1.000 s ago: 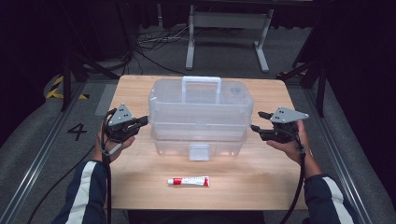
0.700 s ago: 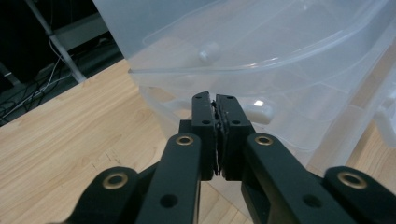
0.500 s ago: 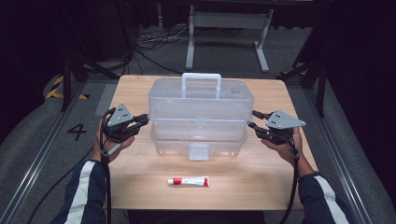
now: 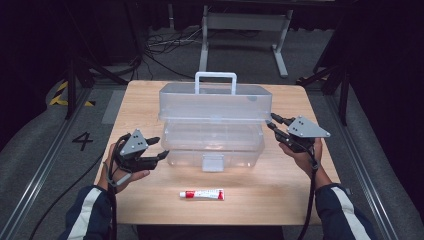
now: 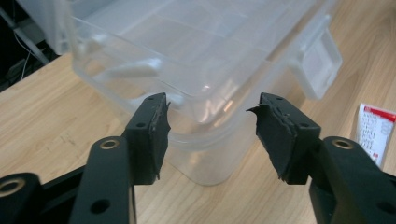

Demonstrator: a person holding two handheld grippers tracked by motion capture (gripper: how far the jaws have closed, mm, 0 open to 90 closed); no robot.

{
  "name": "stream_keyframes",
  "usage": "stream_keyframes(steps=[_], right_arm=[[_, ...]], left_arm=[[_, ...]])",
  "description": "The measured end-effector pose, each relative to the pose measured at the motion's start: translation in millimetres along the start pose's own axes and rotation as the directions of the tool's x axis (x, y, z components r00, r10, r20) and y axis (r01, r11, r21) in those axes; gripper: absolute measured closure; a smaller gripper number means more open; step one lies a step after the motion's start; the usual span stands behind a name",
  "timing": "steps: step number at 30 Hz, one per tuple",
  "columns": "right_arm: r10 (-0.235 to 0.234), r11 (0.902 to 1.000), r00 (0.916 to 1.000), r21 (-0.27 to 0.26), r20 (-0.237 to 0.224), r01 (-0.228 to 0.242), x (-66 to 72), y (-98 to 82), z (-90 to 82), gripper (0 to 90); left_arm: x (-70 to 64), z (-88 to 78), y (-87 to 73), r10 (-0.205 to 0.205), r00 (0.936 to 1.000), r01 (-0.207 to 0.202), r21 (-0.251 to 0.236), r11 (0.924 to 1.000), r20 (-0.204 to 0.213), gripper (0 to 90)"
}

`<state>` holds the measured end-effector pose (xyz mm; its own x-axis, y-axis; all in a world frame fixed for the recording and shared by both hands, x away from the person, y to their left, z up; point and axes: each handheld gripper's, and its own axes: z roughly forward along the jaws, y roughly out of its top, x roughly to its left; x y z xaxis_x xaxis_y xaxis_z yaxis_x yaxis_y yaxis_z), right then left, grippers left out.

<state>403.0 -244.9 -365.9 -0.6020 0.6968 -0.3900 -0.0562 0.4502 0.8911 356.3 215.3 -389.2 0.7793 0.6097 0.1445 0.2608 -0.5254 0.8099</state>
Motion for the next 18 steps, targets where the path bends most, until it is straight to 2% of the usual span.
stream_keyframes(steps=[4, 10, 12, 14, 18], right_arm=[[0.002, 0.9999, 0.9995, -0.012, 0.030, -0.002, 1.2, 1.7, 1.3, 74.8], [0.018, 0.9995, 0.9969, -0.026, 0.076, -0.016, -0.2, 4.7, 5.3, 77.1], [0.023, 0.9992, 0.9955, -0.035, 0.092, -0.020, -1.2, 6.2, 6.8, 78.1], [0.033, 0.9986, 0.9937, -0.043, 0.107, -0.029, -1.9, 8.3, 8.5, 78.6], [0.029, 0.9987, 0.9897, -0.045, 0.141, -0.023, -0.7, 12.0, 10.3, 80.0]], left_arm=[[-1.4, 10.3, -4.2, -0.010, 0.9998, 0.009, 0.028, 0.9996, 0.018, 41.9], [3.3, 16.6, -7.7, -0.022, 0.9997, 0.022, 0.042, 0.9989, -0.012, 42.9], [4.2, 19.4, -8.9, -0.009, 0.9994, 0.011, 0.057, 0.9983, -0.034, 43.0], [6.3, 20.8, -10.5, -0.024, 0.9995, 0.025, 0.049, 0.9985, -0.021, 41.7], [9.9, 21.3, -11.5, -0.025, 0.9997, 0.025, 0.040, 0.9989, -0.003, 40.5]])
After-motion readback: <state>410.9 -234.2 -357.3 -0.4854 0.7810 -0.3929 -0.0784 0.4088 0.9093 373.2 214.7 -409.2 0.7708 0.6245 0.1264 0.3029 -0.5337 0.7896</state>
